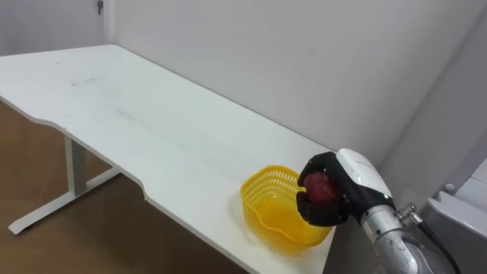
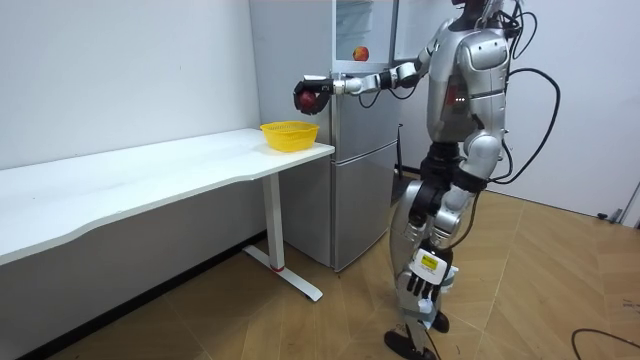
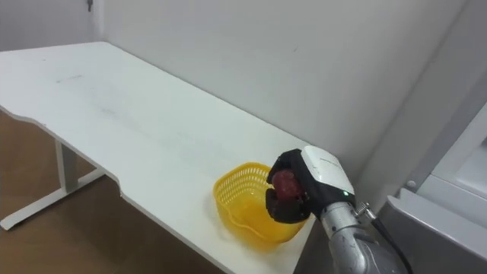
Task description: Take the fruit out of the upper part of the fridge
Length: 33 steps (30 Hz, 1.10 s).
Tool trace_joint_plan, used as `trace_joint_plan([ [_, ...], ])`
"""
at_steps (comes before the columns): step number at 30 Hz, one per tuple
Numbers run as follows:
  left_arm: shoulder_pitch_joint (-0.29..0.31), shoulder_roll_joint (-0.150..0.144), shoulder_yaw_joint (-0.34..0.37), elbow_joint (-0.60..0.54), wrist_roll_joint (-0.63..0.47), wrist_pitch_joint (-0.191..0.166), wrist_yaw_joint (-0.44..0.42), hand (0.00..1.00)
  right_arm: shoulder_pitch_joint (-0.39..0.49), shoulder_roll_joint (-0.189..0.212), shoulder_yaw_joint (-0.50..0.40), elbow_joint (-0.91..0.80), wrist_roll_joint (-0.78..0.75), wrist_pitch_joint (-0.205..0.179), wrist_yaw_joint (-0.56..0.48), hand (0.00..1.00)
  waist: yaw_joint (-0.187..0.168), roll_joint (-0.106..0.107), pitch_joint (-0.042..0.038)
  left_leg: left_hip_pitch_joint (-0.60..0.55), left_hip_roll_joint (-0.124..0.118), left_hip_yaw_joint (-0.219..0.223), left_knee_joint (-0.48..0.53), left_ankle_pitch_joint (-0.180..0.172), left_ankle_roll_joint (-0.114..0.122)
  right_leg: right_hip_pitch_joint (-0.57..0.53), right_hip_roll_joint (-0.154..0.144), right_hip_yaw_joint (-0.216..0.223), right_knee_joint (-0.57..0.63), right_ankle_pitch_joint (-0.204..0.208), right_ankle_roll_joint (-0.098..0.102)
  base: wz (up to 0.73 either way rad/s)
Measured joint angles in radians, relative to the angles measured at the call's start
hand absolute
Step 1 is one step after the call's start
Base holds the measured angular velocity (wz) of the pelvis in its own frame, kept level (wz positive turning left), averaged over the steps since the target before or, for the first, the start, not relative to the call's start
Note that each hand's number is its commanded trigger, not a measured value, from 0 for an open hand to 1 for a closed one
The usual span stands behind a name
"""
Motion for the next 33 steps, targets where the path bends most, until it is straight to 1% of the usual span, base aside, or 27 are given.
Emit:
trace_joint_plan([
  [2, -0.006, 0.001, 0.0, -0.002, 0.0, 0.004, 0.0, 0.0, -0.006, -0.012, 0.0, 0.002, 0.0, 0.011, 0.0, 1.0, 0.0, -0.003, -0.0008, -0.013, 0.0, -0.002, 0.002, 0.0, 0.0, -0.013, 0.0, -0.002, 0.001, 0.0, 0.0, 0.0],
  [3, -0.008, 0.001, -0.001, -0.002, 0.0, 0.004, -0.001, 0.0, -0.012, -0.015, 0.003, 0.005, 0.001, 0.015, 0.0, 1.0, 0.0, -0.003, 0.0001, -0.016, 0.0, -0.003, 0.003, 0.0, 0.0, -0.015, 0.0, -0.002, 0.001, 0.0, 0.0, 0.0],
  [5, -0.013, 0.004, -0.005, -0.002, 0.0, 0.01, -0.002, 0.0, -0.033, -0.025, 0.033, 0.027, 0.004, 0.029, 0.0, 1.0, 0.001, -0.003, 0.0005, -0.017, 0.0, -0.003, 0.001, 0.0, 0.0, -0.015, 0.0, -0.003, 0.0, 0.0, 0.0, 0.0],
  [8, -0.024, 0.014, -0.027, -0.002, 0.0, 0.01, -0.001, 0.0, -0.039, -0.025, 0.033, 0.035, 0.004, 0.03, 0.0, 1.0, 0.01, -0.004, 0.0006, -0.017, 0.0, -0.004, 0.0, 0.0, 0.0, -0.016, 0.001, -0.003, 0.0, 0.0, 0.0, 0.0],
  [11, -0.032, 0.018, -0.031, -0.002, 0.0, 0.011, 0.0, 0.0, -0.039, -0.025, 0.033, 0.036, 0.004, 0.03, 0.0, 1.0, 0.017, -0.004, 0.0006, -0.018, 0.0, -0.004, -0.001, 0.0, 0.0, -0.016, 0.0, -0.003, -0.001, 0.0, 0.0, 0.0],
  [18, -0.035, 0.02, -0.037, -0.002, 0.0, 0.012, 0.001, 0.0, -0.039, -0.025, 0.033, 0.036, -0.005, 0.031, 0.0, 1.0, 0.026, -0.004, 0.0003, -0.019, 0.0, -0.005, -0.001, 0.0, 0.0, -0.016, 0.001, -0.003, -0.001, 0.0, 0.0, 0.0],
  [23, -0.03, 0.019, -0.037, -0.002, 0.0, 0.019, 0.001, 0.0, -0.039, -0.025, 0.033, 0.036, -0.008, 0.054, -0.001, 1.0, 0.027, -0.005, -0.0004, -0.022, 0.0, -0.004, -0.002, 0.0, 0.0, -0.016, 0.001, -0.003, -0.001, 0.0, 0.0, 0.0],
  [24, -0.03, 0.019, -0.037, -0.002, 0.0, 0.019, 0.001, 0.0, -0.039, -0.025, 0.033, 0.036, -0.009, 0.055, -0.001, 0.62, 0.027, -0.005, -0.0004, -0.022, 0.0, -0.004, -0.002, 0.0, 0.0, -0.016, 0.001, -0.003, -0.001, 0.0, 0.0, 0.0],
  [25, -0.029, 0.019, -0.037, -0.002, 0.0, 0.02, 0.001, 0.0, -0.039, -0.025, 0.033, 0.036, -0.01, 0.056, -0.001, 0.52, 0.027, -0.006, -0.0005, -0.022, 0.0, -0.004, -0.002, 0.0, 0.0, -0.016, 0.001, -0.003, -0.001, 0.0, 0.0, 0.0],
  [26, -0.029, 0.019, -0.037, -0.002, 0.0, 0.02, 0.001, 0.0, -0.039, -0.025, 0.033, 0.036, -0.01, 0.059, -0.001, 0.0, 0.028, -0.006, -0.0006, -0.022, 0.0, -0.004, -0.002, 0.0, 0.0, -0.016, 0.001, -0.003, 0.0, 0.0, 0.0, 0.0],
  [33, -0.027, 0.019, -0.037, -0.002, 0.0, 0.031, 0.001, 0.0, -0.039, -0.025, 0.033, 0.036, -0.01, 0.072, -0.001, 0.0, 0.029, -0.006, -0.0007, -0.022, 0.0, -0.004, -0.001, 0.0, 0.0, -0.015, 0.001, -0.003, 0.0, 0.0, 0.0, 0.0],
])
